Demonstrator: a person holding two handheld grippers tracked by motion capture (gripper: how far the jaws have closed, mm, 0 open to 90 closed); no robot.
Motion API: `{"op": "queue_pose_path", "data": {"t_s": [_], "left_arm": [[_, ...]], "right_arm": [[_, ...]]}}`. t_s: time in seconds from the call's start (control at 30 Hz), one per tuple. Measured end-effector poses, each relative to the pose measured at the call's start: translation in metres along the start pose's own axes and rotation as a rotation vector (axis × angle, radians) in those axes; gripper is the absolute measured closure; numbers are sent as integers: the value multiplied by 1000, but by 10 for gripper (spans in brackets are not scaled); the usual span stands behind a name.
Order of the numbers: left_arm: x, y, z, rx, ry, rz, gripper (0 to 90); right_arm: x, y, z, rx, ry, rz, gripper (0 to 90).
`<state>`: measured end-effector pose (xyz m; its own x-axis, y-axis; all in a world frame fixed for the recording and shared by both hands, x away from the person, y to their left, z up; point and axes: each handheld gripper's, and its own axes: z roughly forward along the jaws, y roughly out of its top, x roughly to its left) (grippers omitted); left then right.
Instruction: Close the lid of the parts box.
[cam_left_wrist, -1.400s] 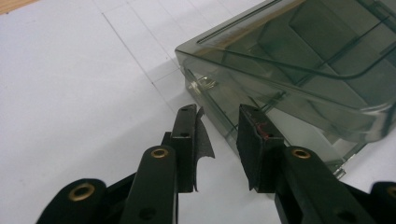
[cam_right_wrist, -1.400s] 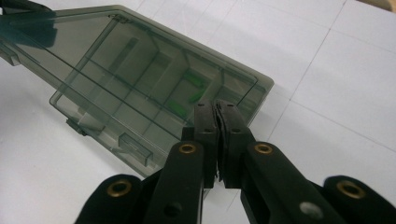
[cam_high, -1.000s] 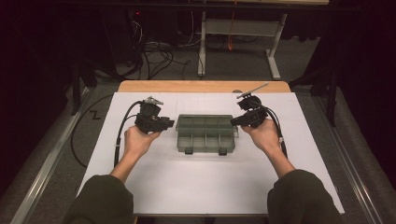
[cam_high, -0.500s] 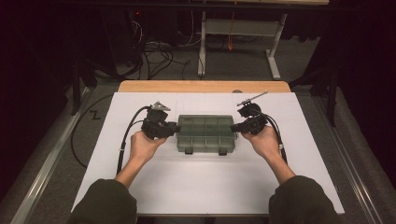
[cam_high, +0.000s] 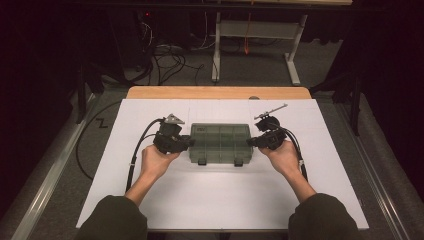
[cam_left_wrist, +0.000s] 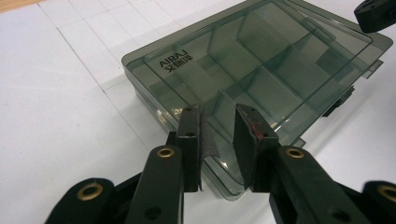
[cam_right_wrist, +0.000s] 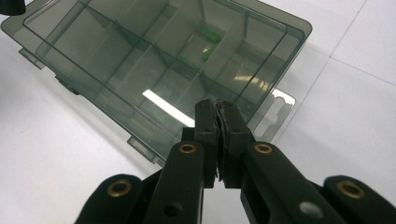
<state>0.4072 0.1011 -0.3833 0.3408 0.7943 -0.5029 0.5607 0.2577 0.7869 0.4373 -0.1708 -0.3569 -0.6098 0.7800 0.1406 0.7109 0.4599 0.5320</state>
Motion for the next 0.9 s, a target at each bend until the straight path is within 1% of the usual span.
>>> {"op": "queue_pose_path", "data": {"t_s": [0.07, 0.3, 0.43, 0.53, 0.77, 0.9], "left_arm": [[-1, -1, 0, 1, 0, 8, 717], [-2, -6, 2, 11, 1, 15, 716], [-4, -8, 2, 15, -3, 27, 716], [-5, -11, 3, 22, 0, 39, 716], [-4, -17, 6, 36, 4, 44, 716], [-4, -18, 6, 34, 5, 45, 717]], "right_arm": [[0, -2, 1, 0, 1, -1, 895], [0, -7, 3, -2, 2, -6, 895], [0, -8, 4, -2, 1, 0, 895], [0, -10, 5, 0, -1, -5, 895], [-2, -14, 8, 9, 0, 0, 895], [-2, -14, 7, 10, 0, 5, 896]]}}
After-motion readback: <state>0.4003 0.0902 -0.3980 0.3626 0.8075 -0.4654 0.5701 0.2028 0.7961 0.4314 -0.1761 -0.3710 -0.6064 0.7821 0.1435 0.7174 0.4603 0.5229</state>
